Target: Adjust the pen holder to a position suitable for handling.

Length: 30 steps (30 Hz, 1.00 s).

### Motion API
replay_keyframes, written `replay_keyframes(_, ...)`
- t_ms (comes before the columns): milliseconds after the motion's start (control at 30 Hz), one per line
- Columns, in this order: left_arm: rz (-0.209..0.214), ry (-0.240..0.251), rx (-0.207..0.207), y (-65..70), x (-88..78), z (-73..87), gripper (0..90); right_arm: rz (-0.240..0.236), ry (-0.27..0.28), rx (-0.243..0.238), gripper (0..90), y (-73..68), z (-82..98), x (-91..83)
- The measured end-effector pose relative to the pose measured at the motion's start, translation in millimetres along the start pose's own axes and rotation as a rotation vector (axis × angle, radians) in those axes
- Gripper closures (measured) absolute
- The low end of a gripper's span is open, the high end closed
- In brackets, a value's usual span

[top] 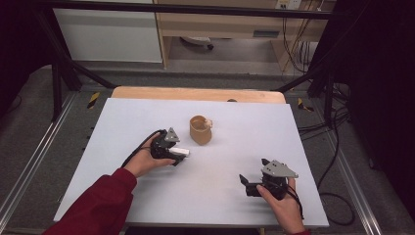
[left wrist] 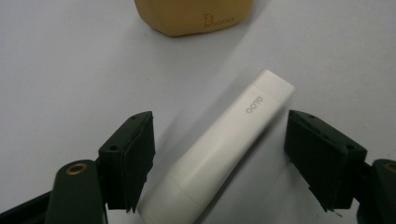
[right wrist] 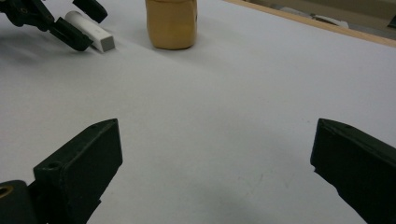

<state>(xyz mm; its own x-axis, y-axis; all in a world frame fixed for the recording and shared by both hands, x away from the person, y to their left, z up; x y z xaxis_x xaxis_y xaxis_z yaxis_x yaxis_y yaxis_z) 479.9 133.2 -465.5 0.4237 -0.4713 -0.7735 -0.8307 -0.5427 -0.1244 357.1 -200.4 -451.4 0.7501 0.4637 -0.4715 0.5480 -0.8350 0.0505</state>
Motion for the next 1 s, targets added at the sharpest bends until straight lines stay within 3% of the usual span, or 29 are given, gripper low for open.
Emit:
replay_keyframes(167, 0.022, -0.012, -0.024, -1.0, 0.2, 1.9, 26.2, -0.002, 0.002, -0.002, 2.5, -0.4, -0.2, 0.1)
replay_keyframes(400, 0.038, -0.037, -0.022, -1.0, -3.3, 2.5, 30.6, -0.003, -0.002, -0.004, 2.5, -1.0, -0.1, 0.8)
replay_keyframes(733, 0.070, -0.086, -0.062, -1.7, -9.2, 5.0, 44.8, -0.009, -0.008, -0.007, 2.5, -1.6, 0.1, 1.3)
replay_keyframes(900, 0.058, -0.092, -0.057, -1.0, -10.2, 4.0, 50.8, -0.009, -0.010, -0.008, 2.5, -1.8, 0.1, 1.1)
replay_keyframes(1000, 0.025, -0.097, -0.048, -3.5, -11.8, 4.6, 54.4, -0.010, -0.010, -0.005, 2.4, -2.0, 0.2, 1.2)
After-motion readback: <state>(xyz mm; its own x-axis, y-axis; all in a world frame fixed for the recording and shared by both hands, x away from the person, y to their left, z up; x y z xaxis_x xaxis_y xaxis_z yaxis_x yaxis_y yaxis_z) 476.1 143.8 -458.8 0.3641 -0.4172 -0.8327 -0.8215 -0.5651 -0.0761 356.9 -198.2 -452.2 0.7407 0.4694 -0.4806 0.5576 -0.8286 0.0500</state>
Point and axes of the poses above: each handheld gripper's, and its own axes: x roughly forward along the jaws, z roughly out of its underside, y roughly to its right, the point moved 3 cm from there along x, roughly forward along the jaws, and after that the axes turned 1 degree about -y, right-handed, at the moved point
